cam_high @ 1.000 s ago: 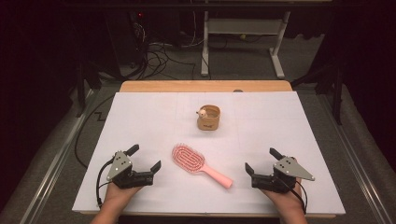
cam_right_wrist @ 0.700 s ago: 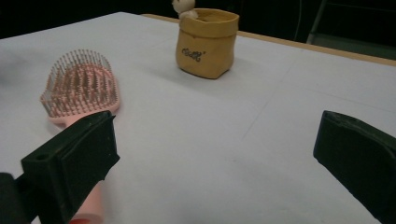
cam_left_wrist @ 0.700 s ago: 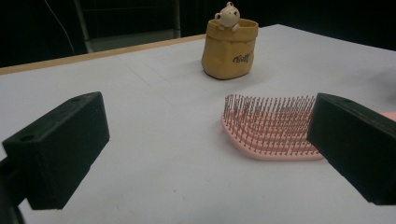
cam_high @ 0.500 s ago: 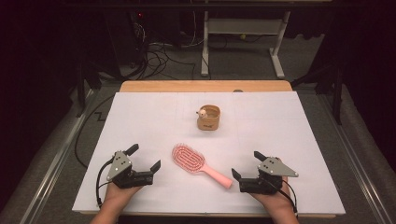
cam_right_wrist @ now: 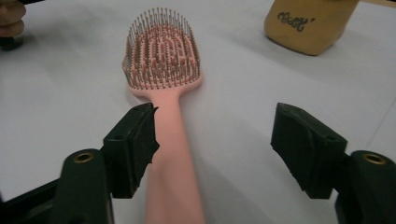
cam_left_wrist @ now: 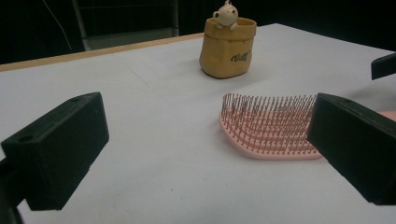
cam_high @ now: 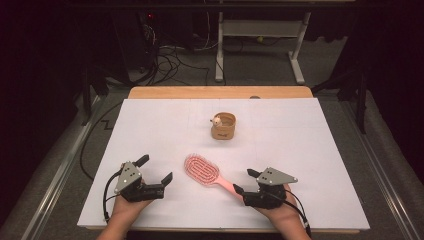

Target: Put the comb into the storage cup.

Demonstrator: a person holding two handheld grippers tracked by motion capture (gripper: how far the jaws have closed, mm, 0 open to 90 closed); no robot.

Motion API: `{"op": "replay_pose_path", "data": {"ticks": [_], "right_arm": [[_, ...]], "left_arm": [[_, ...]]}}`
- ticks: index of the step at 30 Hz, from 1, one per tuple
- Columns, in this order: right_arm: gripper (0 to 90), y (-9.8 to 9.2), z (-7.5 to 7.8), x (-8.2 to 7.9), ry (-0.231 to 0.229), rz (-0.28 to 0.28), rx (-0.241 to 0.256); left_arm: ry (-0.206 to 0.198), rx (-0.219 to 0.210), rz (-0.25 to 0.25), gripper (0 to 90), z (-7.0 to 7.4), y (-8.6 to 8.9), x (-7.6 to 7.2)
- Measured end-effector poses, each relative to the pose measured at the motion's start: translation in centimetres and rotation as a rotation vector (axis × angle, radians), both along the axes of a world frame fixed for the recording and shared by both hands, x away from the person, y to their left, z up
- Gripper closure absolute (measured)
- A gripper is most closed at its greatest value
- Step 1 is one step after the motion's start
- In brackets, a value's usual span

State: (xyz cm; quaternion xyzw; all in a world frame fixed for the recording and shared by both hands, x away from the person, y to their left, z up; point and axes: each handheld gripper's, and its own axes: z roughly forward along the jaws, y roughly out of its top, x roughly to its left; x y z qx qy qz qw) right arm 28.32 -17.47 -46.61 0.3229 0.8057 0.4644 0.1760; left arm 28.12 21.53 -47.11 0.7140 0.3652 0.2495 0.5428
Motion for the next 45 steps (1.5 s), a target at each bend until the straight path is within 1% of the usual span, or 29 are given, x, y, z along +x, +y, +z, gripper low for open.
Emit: {"op": "replay_pose_path", "data": {"ticks": [2,4,7,10,13,15,18,19,23,32,35,38,39,40,41,42,43,44,45], "right_arm": [[37.1,0.5,-0.1,0.1,0.015,0.014,-0.015],[43.1,1.0,-0.3,0.3,0.038,0.045,-0.029],[51.2,1.8,-0.3,0.5,0.056,0.086,-0.053],[56.1,2.5,-0.4,0.8,0.074,0.099,-0.084],[59.1,3.0,-0.6,1.1,0.097,0.109,-0.108],[61.9,3.2,-0.7,1.2,0.113,0.117,-0.117],[63.6,3.4,-0.7,1.3,0.121,0.122,-0.130],[66.1,3.6,-0.8,1.4,0.128,0.128,-0.141],[67.1,3.7,-0.7,1.5,0.127,0.131,-0.158],[67.6,3.7,-0.6,1.4,0.134,0.122,-0.168],[67.6,3.1,-0.5,1.4,0.134,0.116,-0.176],[67.6,2.7,-0.5,1.4,0.135,0.109,-0.171],[67.6,2.3,-0.5,1.4,0.136,0.103,-0.171],[67.6,2.3,-0.5,1.4,0.136,0.103,-0.171],[67.6,1.9,-0.5,1.3,0.135,0.099,-0.170],[67.6,1.9,-0.5,1.3,0.135,0.099,-0.170],[67.6,1.4,-0.5,1.2,0.134,0.094,-0.172],[67.6,1.4,-0.5,1.2,0.134,0.094,-0.172],[67.6,0.8,-0.5,1.1,0.135,0.078,-0.168]], "left_arm": [[0.000,0.002,0.000,0.0,0.0,0.0,0.0],[-0.005,0.006,0.005,0.0,-0.1,-0.1,0.0],[-0.005,0.006,0.008,0.0,-0.1,0.0,0.0],[-0.006,0.007,0.008,0.0,-0.1,0.0,0.0],[-0.007,0.008,0.009,0.0,-0.1,0.0,0.0],[-0.007,0.009,0.010,0.0,-0.1,0.0,0.0],[-0.007,0.008,0.010,0.0,-0.1,0.0,0.0],[-0.007,0.009,0.008,0.0,-0.1,0.0,0.0],[-0.007,0.011,0.006,0.0,-0.1,0.0,0.0],[-0.003,0.010,0.007,0.0,-0.1,0.0,-0.1],[0.002,0.008,0.008,0.0,-0.2,0.1,0.0],[0.003,0.005,0.008,0.0,-0.2,0.1,0.0],[0.002,-0.002,0.008,0.0,-0.2,0.1,0.0],[0.002,-0.002,0.008,0.0,-0.2,0.1,0.0],[0.003,-0.004,0.008,0.0,-0.1,0.2,-0.1],[0.003,-0.004,0.008,0.0,-0.1,0.2,-0.1],[0.004,-0.006,0.007,0.0,-0.1,0.2,-0.1],[0.004,-0.006,0.007,0.0,-0.1,0.2,-0.1],[0.003,-0.008,0.008,0.0,-0.1,0.3,-0.1]]}}
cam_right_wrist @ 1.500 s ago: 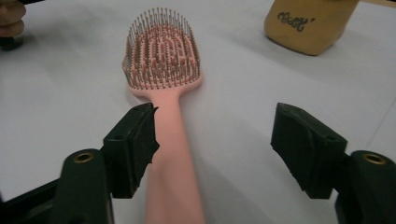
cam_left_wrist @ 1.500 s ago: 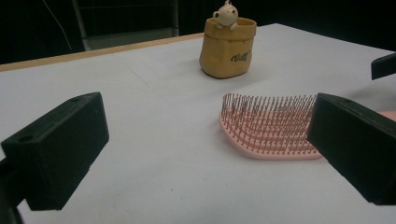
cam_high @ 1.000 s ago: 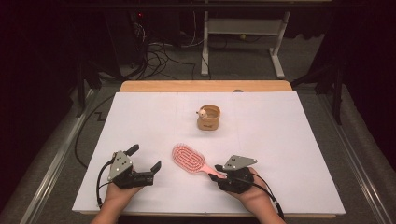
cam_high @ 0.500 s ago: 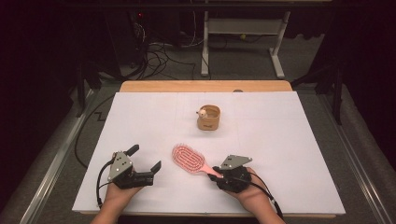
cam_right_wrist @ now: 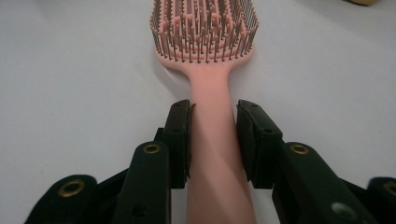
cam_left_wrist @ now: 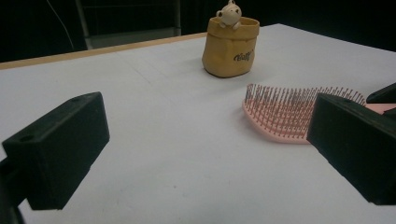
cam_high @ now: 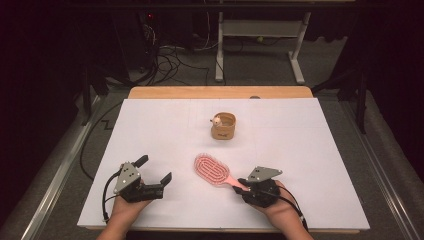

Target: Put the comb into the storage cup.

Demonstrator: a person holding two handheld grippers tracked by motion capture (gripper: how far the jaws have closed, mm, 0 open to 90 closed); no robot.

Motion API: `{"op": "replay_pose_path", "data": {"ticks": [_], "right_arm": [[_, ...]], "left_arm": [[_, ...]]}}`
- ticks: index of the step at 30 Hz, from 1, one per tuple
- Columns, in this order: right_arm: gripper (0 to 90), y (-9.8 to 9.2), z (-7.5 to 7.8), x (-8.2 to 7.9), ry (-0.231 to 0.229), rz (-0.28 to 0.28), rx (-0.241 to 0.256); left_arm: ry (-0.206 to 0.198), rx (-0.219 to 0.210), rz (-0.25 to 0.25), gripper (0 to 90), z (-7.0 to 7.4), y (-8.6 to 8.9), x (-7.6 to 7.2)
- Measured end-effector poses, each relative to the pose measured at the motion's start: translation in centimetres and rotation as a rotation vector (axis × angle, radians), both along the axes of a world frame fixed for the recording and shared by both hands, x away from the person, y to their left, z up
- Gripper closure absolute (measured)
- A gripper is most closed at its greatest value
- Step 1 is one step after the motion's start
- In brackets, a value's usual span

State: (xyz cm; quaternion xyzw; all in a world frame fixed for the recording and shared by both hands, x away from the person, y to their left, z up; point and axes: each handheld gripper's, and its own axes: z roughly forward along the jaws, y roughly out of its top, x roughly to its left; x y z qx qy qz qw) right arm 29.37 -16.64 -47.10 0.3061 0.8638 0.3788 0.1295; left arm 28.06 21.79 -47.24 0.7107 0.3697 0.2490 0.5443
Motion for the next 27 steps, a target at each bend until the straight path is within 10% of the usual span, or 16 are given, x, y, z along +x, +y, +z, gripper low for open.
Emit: {"op": "replay_pose_path", "data": {"ticks": [27], "right_arm": [[67.6,-9.2,0.1,-2.5,-0.011,-0.188,0.007]], "left_arm": [[0.012,-0.018,0.002,0.4,0.0,0.3,0.1]]}}
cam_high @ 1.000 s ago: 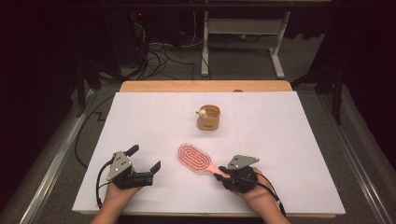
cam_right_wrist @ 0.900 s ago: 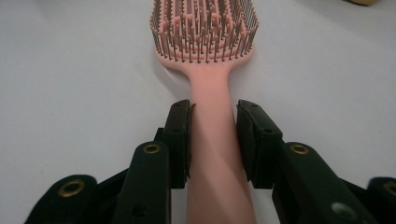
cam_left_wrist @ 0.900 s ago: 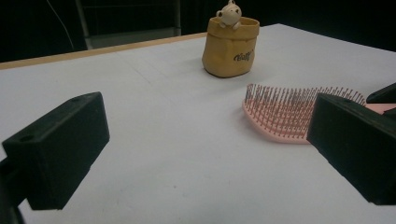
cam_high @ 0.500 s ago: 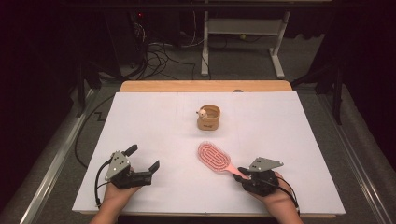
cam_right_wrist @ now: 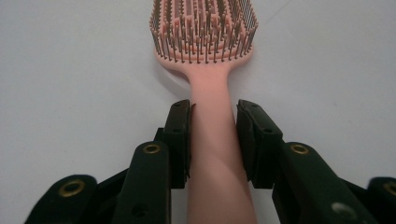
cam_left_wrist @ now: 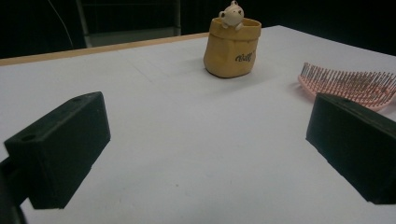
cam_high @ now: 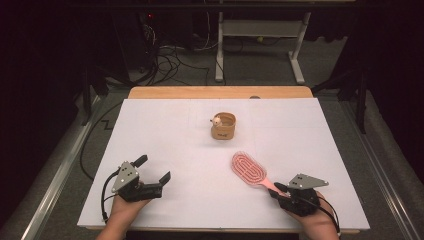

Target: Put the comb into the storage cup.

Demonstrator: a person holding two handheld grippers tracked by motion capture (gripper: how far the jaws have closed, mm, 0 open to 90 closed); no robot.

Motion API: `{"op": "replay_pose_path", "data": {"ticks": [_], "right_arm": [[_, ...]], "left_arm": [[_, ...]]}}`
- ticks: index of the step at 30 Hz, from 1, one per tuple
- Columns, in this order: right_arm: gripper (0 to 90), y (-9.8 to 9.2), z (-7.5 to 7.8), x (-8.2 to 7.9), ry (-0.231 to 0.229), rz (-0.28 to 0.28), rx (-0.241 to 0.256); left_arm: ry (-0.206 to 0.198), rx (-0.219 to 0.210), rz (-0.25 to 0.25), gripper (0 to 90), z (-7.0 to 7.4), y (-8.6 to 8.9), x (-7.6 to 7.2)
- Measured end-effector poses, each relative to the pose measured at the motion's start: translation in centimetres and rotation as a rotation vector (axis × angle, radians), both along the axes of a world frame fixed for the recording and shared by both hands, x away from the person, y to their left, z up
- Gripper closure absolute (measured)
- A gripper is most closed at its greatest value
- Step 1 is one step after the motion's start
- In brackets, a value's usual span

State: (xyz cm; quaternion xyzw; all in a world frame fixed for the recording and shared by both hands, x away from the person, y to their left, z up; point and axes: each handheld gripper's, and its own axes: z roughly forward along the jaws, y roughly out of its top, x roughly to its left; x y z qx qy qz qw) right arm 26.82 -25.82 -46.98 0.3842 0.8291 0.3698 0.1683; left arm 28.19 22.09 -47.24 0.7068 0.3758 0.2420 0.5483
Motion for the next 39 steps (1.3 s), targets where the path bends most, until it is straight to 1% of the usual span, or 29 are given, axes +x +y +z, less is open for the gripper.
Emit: {"op": "replay_pose_path", "data": {"ticks": [6,9,16,17,18,22,24,26,29,31,32,34,35,38,39], "right_arm": [[67.5,-1.2,0.0,-0.3,-0.001,-0.038,0.011],[67.5,-1.1,0.0,-0.3,-0.007,-0.036,0.004],[65.9,-1.2,-0.1,-0.3,-0.005,-0.034,0.026],[62.0,-1.3,0.0,-0.3,-0.004,-0.029,0.045],[60.0,-1.3,0.1,-0.3,-0.007,-0.030,0.053],[54.1,-1.3,0.4,-0.4,-0.016,-0.030,0.087],[52.6,-1.3,0.4,-0.4,-0.018,-0.032,0.091],[47.3,-1.4,0.5,-0.4,-0.037,-0.041,0.105],[45.1,-1.6,0.7,-0.4,-0.054,-0.055,0.122],[44.0,-1.6,0.7,-0.4,-0.059,-0.056,0.124],[40.5,-1.7,0.8,-0.4,-0.062,-0.063,0.133],[39.4,-1.7,0.8,-0.4,-0.068,-0.064,0.136],[35.7,-1.8,0.8,-0.4,-0.077,-0.072,0.140],[33.0,-1.7,0.9,-0.5,-0.090,-0.075,0.141],[29.8,-1.7,0.9,-0.5,-0.099,-0.083,0.142]], "left_arm": [[-0.001,0.001,-0.004,0.5,0.0,-0.1,0.0],[0.000,-0.004,-0.002,0.7,0.0,-0.1,0.0],[0.000,-0.010,-0.002,1.7,0.0,0.0,0.0],[0.002,-0.012,-0.003,1.7,0.0,0.0,-0.1],[0.002,-0.012,-0.003,1.8,0.0,0.0,-0.1],[0.008,-0.012,-0.005,2.0,0.0,0.0,-0.1],[0.006,-0.012,-0.004,2.0,0.0,0.0,-0.1],[0.005,-0.013,-0.002,2.0,-0.1,0.1,-0.1],[0.008,-0.014,-0.001,2.0,-0.1,0.0,-0.2],[0.009,-0.012,-0.002,2.0,-0.1,0.0,-0.2],[0.011,-0.009,-0.005,2.0,-0.1,0.0,-0.2],[0.013,-0.009,-0.007,2.0,-0.1,0.0,-0.3],[0.014,-0.008,-0.008,2.0,-0.1,0.0,-0.3],[0.018,-0.008,-0.009,2.1,-0.2,0.0,-0.3],[0.020,-0.009,-0.009,2.2,-0.2,0.1,-0.3]]}}
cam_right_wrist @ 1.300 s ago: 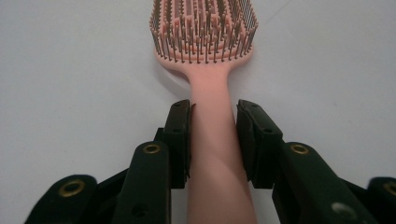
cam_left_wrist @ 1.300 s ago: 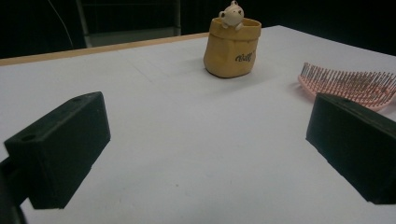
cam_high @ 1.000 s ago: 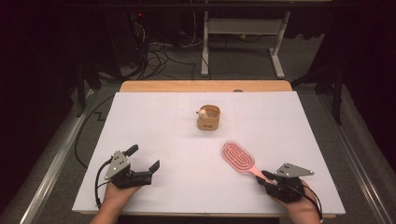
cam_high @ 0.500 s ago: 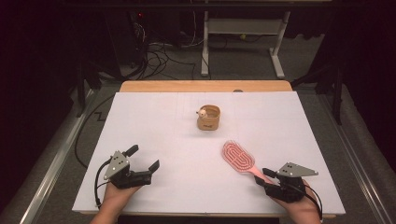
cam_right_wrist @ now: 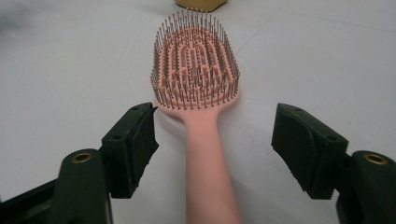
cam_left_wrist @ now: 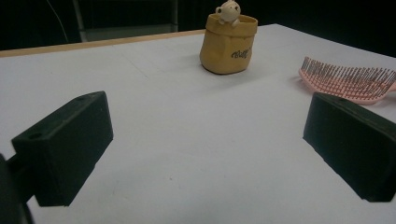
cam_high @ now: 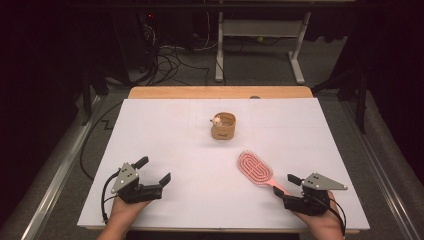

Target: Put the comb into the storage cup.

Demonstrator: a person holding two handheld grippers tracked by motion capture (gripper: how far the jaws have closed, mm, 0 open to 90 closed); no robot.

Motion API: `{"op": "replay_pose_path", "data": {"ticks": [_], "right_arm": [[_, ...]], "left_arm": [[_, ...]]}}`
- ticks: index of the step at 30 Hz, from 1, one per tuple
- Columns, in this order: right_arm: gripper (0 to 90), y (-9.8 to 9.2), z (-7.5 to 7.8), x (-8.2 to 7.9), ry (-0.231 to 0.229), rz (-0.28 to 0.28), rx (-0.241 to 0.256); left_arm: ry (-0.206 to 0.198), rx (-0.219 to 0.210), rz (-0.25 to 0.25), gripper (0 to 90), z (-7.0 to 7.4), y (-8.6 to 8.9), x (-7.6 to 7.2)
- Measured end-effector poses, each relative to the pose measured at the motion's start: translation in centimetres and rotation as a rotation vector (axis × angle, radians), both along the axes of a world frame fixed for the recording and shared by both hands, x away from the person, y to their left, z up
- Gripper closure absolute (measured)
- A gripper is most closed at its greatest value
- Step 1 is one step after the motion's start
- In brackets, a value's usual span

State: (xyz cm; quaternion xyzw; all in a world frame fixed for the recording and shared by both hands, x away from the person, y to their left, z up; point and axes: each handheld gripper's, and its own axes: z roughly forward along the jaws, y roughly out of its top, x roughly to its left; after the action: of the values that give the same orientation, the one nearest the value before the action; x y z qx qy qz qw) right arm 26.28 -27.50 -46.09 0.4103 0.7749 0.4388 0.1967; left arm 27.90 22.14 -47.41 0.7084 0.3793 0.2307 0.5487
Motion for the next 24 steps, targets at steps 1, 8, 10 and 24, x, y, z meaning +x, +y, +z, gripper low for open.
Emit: {"op": "replay_pose_path", "data": {"ticks": [1,8,10,24], "right_arm": [[27.3,0.03,0.00,0.03,0.000,-0.004,0.001],[15.7,0.04,0.07,0.16,-0.025,-0.035,0.012],[13.6,-0.05,0.15,0.16,-0.035,-0.040,0.017],[0.2,0.32,0.35,0.52,-0.068,-0.056,0.021]], "left_arm": [[0.001,-0.001,0.002,2.2,-0.01,0.02,0.02],[0.009,0.003,-0.004,2.4,0.03,0.01,0.07],[0.012,0.005,-0.005,2.4,0.03,0.05,0.10],[-0.009,0.021,0.001,1.2,0.18,-0.20,0.14]]}}
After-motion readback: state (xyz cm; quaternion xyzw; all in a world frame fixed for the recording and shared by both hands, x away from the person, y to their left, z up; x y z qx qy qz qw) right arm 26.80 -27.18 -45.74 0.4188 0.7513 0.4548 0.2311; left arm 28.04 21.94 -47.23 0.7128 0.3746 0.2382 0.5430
